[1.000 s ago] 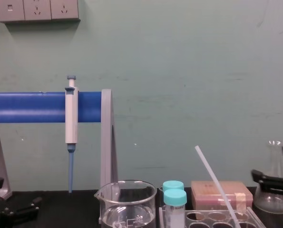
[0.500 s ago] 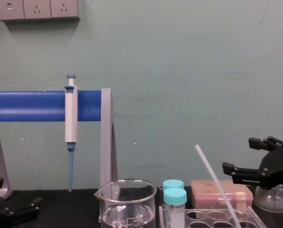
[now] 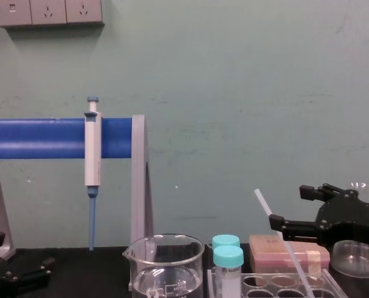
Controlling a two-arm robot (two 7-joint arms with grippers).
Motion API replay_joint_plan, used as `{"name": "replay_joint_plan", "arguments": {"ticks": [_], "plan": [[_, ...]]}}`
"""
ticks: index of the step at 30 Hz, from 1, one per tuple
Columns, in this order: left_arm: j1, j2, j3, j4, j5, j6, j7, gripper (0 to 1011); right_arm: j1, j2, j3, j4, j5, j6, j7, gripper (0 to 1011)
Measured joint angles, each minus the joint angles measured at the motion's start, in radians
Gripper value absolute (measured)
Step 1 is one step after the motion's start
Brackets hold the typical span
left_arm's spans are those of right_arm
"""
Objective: Pick up the stirring rod with one hand, then place it down.
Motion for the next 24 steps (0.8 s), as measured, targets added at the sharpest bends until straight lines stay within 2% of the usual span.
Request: {"name": "replay_joint_plan", "arguments": {"ticks": [11,19,24], "plan": [[0.000,0.000,0.000,0.000,0.000,0.000,0.000,1000,0.083,-0.062,0.010,0.157,0.020,-0.015,0.092,1003],[0.000,0.000,0.000,0.000,0.000,0.000,0.000,1000,0.161,-0.115,0.016,0.306,0.022,-0.052,0.168,1003],[0.000,0.000,0.000,0.000,0.000,0.000,0.000,1000,0.189,-0.138,0.021,0.363,0.022,-0.068,0.200,1003]]}}
